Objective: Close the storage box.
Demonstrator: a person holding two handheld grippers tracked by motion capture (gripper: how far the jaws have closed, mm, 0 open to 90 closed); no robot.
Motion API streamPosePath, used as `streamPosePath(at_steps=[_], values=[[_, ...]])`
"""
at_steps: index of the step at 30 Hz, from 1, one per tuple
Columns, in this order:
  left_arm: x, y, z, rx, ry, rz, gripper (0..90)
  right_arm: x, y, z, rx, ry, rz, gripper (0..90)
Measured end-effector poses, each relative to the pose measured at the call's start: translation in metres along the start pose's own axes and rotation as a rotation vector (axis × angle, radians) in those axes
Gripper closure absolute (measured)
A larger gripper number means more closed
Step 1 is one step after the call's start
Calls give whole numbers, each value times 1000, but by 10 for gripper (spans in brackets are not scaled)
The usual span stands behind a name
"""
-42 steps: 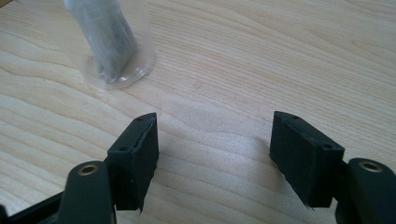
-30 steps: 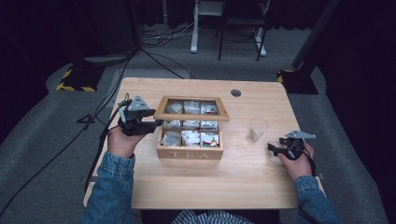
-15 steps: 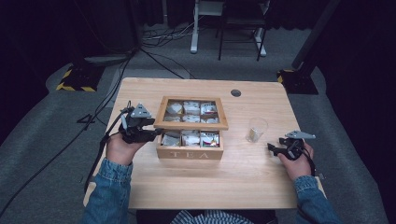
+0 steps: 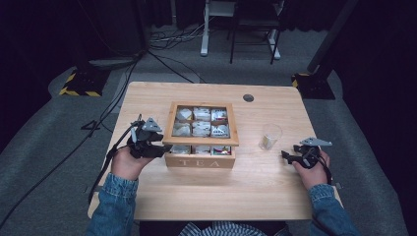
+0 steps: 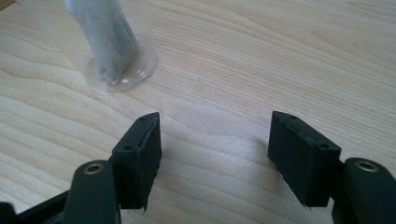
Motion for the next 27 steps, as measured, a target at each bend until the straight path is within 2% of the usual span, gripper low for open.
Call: streamPosePath(at_steps=[11, 27], values=[[0, 11, -6, -60, 1, -42, 490, -2, 3, 1, 1, -6, 5, 351], [0, 22, -11, -160, 5, -72, 489, -2, 3, 1, 1, -8, 6, 352]])
Point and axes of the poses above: each handheld gripper's, and its own axes: y roughly forward along the jaws, z roughly out of its top, x roughly to its right, the point moved 2 cm from there along y, roughly forward along the jaws, and after that the axes turned 10 degrees about x, right-handed, at the moved point
